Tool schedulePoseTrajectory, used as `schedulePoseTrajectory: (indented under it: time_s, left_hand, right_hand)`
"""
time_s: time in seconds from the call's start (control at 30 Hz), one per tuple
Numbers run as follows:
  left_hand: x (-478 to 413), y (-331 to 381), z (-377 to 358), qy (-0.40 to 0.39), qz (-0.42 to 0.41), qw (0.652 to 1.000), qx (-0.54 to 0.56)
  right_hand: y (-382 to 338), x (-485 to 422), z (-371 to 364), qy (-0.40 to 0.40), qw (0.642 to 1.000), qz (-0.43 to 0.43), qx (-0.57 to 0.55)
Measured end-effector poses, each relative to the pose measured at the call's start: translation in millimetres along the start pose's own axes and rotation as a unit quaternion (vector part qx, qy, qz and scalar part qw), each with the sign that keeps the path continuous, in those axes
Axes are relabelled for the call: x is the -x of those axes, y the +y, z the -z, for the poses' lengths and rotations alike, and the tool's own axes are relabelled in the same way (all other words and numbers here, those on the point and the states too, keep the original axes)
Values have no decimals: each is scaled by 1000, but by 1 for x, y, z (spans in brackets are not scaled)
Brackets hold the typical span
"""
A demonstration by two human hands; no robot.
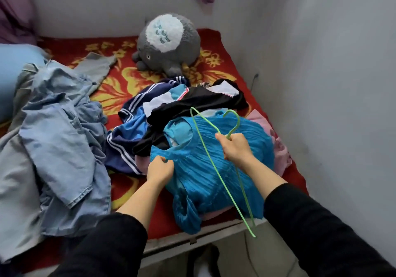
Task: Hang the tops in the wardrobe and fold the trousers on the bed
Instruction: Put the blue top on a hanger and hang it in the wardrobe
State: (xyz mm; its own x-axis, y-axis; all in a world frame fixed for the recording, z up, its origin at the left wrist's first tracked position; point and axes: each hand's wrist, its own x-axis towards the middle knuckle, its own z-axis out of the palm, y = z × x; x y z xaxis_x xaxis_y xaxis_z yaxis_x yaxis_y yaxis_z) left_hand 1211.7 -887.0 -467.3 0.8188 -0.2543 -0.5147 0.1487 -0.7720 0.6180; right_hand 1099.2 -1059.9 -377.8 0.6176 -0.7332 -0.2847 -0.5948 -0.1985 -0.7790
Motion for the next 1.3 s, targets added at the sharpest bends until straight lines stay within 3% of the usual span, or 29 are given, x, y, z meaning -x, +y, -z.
schedulePoseTrajectory:
  time_s: [0.17, 0.27, 0.37, 0.47, 0.6, 0.77, 0.8, 0.87, 1.0, 1.07, 1.17, 1.3]
  left_hand:
    - [-43, 23, -33, 32, 151, 976, 154]
    - [-61, 29, -46, 66, 264, 907, 321]
    - [-82, 29, -50, 40, 321, 831, 452]
    - [-101, 27, -51, 57, 343, 785, 513]
    - [-107, 39, -45, 147, 331, 769, 526]
    - [-81, 86, 0, 56, 240, 702, 668]
    - [-73, 97, 12, 44, 213, 699, 681]
    - [-57, 118, 35, 24, 161, 726, 669]
    - [-28, 154, 79, 10, 24, 829, 559]
    - [-13, 173, 99, 10, -39, 863, 504]
    - [8, 201, 131, 17, -118, 877, 465]
    - [35, 236, 184, 58, -213, 869, 443]
  right_hand:
    - [-5, -88, -4, -36, 997, 69, 20]
    - [-9, -124, -7, -32, 995, 88, 18]
    - [-7, -148, -16, -50, 995, 88, 22]
    - [2, -161, -25, -96, 992, 83, 27]
    - [12, -172, -21, -88, 989, 115, 37]
    - [-8, -187, 3, -62, 991, 115, 20]
    - [-16, -190, 7, -55, 993, 105, 4]
    - [-33, -192, 16, -48, 994, 83, -46]
    - [-70, -190, 32, -63, 979, 61, -186]
    - [-89, -186, 41, -60, 969, 60, -233]
    - [-117, -178, 63, -33, 958, 71, -274]
    - [-160, -167, 94, -5, 925, 107, -364]
